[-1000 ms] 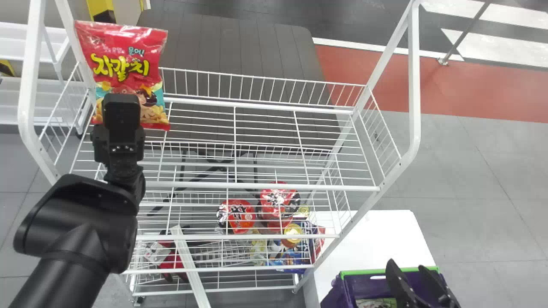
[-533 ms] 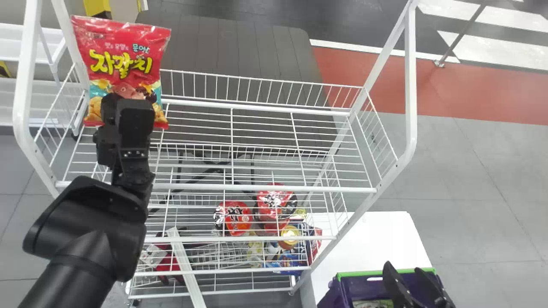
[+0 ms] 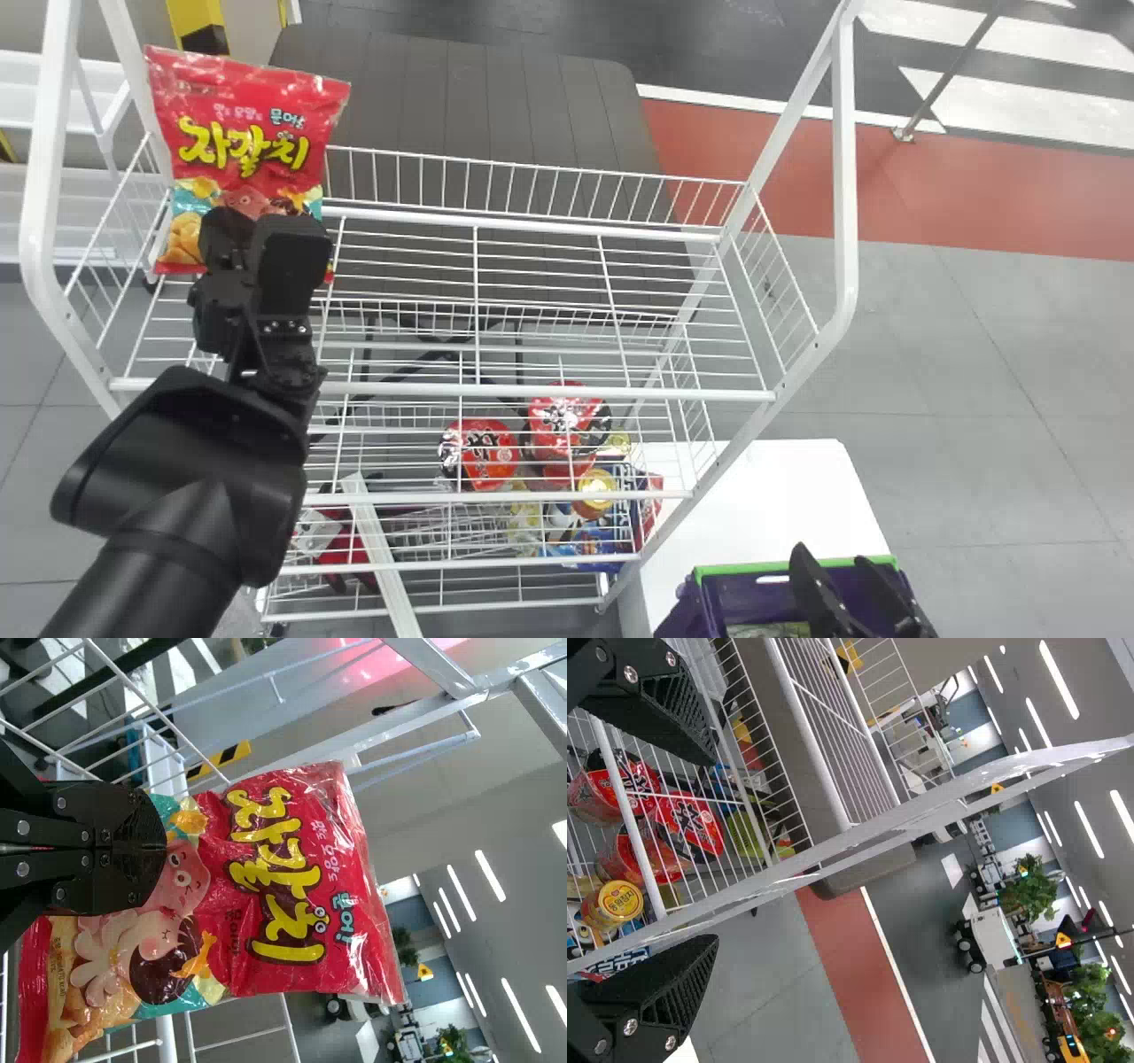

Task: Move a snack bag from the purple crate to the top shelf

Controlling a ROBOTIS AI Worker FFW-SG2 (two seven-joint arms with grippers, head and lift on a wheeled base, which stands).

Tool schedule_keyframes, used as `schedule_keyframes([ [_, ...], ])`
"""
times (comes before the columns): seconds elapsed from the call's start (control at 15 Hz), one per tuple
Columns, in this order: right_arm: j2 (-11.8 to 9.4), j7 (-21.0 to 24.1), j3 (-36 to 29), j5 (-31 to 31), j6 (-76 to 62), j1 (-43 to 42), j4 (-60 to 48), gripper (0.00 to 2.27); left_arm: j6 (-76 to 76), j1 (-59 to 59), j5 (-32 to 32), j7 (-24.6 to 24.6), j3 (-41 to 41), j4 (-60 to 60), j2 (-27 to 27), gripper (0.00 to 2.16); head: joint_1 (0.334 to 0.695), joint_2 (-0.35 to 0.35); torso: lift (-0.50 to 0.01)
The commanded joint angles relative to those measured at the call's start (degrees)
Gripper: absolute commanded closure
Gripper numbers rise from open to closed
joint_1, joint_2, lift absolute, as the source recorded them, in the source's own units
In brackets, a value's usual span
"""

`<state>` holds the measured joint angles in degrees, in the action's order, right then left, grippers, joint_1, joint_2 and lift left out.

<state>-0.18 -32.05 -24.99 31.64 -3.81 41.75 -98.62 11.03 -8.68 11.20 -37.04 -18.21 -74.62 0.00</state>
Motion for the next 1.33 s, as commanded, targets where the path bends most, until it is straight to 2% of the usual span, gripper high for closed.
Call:
schedule_keyframes([
  [0.0,0.0,-0.1,-0.1,0.1,0.1,0.0,0.0,0.11,0.0,0.0,0.0,-0.4,0.0,0.0,-0.1,1.18,0.695,-0.234,0.01],
  [0.13,0.0,-0.2,-0.1,0.4,0.1,0.0,0.0,0.11,0.0,-0.3,0.0,-1.8,-0.2,0.0,-0.1,0.55,0.695,-0.232,0.01],
  [0.27,0.0,-0.3,-0.1,0.6,0.3,0.1,0.0,0.11,0.0,-0.4,0.0,-2.1,-0.2,0.0,-0.1,0.1,0.695,-0.229,0.01],
  [0.73,0.0,-0.3,-0.2,0.7,0.3,0.1,0.0,0.11,0.5,1.4,0.4,-3.5,-1.0,-1.2,-0.1,0.08,0.695,-0.225,0.01],
  [1.27,-0.1,-0.3,-0.4,0.8,0.6,0.1,0.0,0.11,5.5,8.7,1.8,-2.8,-3.4,-13.9,-0.1,0.08,0.695,-0.268,0.01],
])
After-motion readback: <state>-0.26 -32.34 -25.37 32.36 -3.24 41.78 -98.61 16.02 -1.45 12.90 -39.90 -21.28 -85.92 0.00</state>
